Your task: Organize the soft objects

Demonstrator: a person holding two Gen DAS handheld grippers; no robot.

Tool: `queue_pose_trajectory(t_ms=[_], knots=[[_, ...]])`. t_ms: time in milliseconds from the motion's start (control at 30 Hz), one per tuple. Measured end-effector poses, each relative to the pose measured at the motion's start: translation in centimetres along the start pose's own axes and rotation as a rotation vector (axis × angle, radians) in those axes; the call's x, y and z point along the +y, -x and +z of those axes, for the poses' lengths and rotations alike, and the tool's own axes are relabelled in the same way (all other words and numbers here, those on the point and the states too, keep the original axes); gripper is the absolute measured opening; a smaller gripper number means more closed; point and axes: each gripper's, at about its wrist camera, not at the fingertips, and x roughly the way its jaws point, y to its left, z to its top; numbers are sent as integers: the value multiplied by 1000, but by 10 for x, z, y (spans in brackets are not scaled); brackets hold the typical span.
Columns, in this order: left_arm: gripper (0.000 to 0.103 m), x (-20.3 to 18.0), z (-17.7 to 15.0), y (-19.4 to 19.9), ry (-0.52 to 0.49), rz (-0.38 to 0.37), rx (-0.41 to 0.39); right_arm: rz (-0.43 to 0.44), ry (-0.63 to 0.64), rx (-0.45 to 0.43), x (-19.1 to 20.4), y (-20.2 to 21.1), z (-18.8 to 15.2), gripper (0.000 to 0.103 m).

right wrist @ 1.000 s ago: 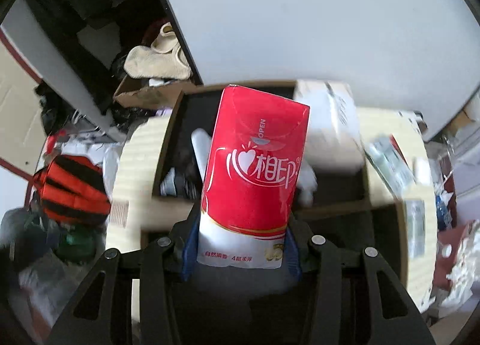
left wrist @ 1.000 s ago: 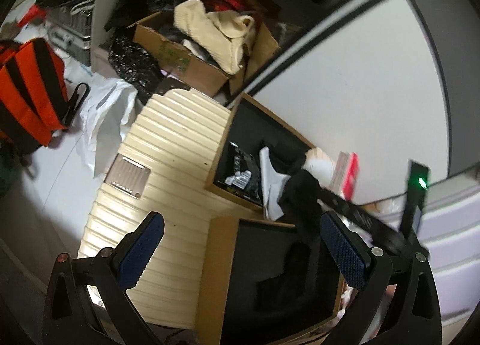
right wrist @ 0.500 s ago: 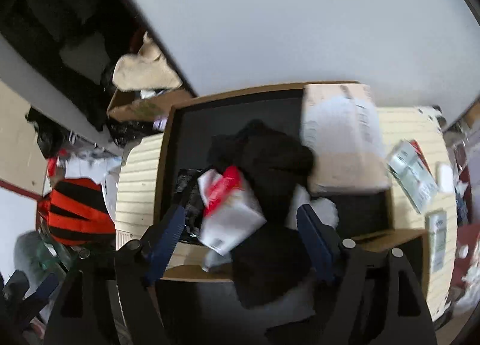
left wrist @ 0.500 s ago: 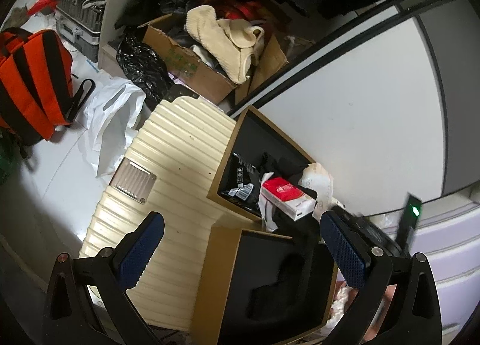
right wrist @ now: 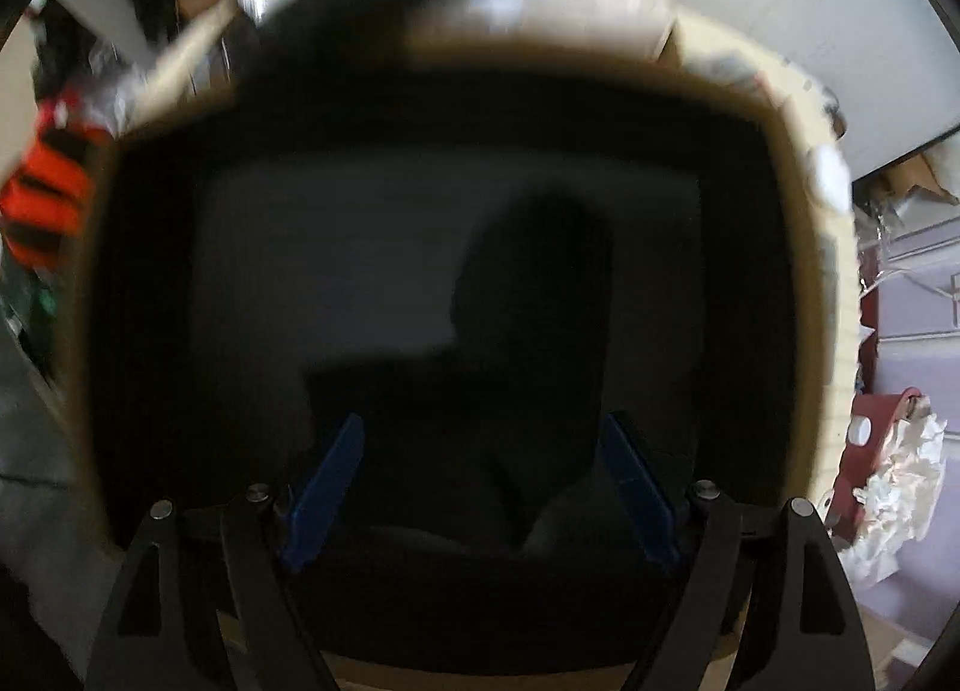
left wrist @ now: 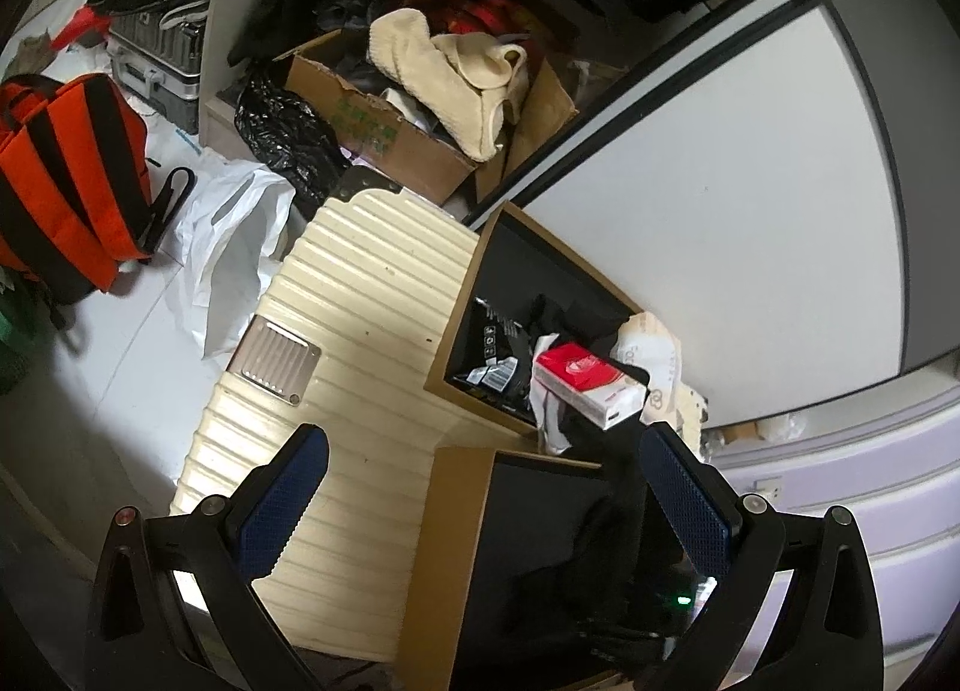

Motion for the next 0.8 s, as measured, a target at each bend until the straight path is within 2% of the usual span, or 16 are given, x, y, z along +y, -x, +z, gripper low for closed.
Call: queue_pose_trajectory(t_ms=[100,200,267,300,333,367,433,567,700,800], knots=[[103,-2,-1,-5,-11,5,10,-65,53,77,12,-25,6,80],[103,-2,-3,-9,-18,19,18,-59,53,50,16,-23,13,80],[103,-2,-3,-11,-19,18,25,-30,41,53,16,-24,14,71],[103,-3,-4,-12,-20,17,28,9,29,52,15,-23,15,57],[103,-4,-4,-12,-24,16,30,42,15,51,14,-22,16,47],[103,-5,-5,-12,-30,16,29,37,11,42,13,-20,18,40],[103,-7,-6,-12,-41,20,28,42,-9,19,11,-15,21,7],[103,-5,-6,-11,-31,21,28,123,-99,-36,-3,3,27,6],[103,-1,-4,-10,-13,18,23,202,-163,-169,-17,54,39,6],[103,0,-3,-9,-3,9,24,215,-179,-293,-25,102,50,6]])
